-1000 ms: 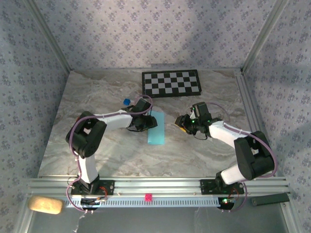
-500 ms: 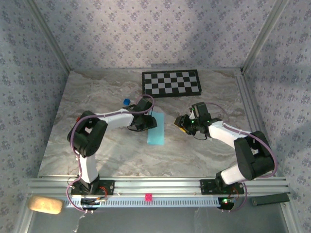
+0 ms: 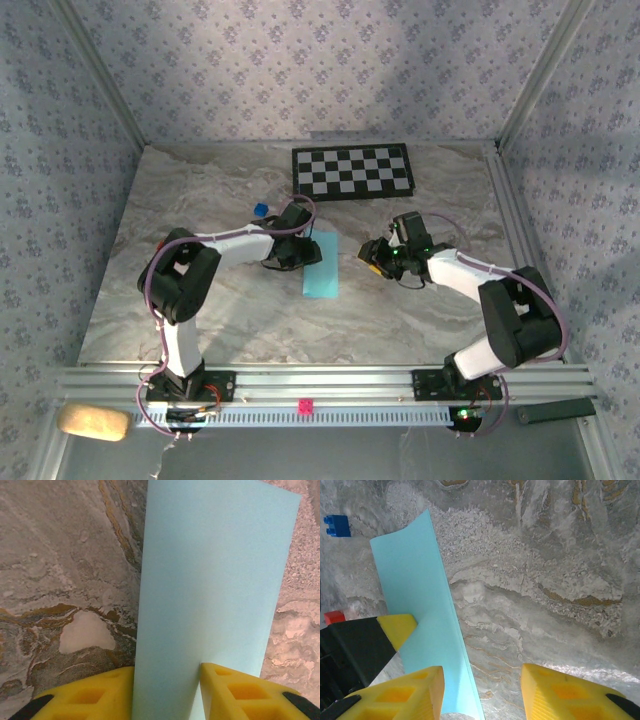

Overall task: Fold a paper plane with a square sheet of paper (pick it up from the middle)
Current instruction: Hold the square sheet of paper at the center of the table.

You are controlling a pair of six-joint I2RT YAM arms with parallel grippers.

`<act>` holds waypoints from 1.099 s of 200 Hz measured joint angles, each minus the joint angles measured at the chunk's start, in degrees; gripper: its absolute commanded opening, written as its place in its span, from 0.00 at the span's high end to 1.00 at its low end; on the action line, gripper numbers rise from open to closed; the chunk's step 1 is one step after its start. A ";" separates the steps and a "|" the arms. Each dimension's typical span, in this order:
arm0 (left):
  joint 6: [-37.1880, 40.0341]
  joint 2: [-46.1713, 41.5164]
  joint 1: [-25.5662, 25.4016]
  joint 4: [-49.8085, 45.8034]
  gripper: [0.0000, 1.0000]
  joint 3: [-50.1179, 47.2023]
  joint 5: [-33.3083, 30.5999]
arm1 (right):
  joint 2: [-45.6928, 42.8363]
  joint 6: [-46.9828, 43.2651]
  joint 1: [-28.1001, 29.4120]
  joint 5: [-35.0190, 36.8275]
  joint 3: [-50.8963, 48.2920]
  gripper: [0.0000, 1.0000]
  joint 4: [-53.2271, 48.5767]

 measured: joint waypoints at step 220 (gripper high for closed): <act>-1.16 0.74 0.11 -0.66 0.56 0.96 0.46 | 1.18 -0.42 0.96 -0.04 0.39 0.52 -0.15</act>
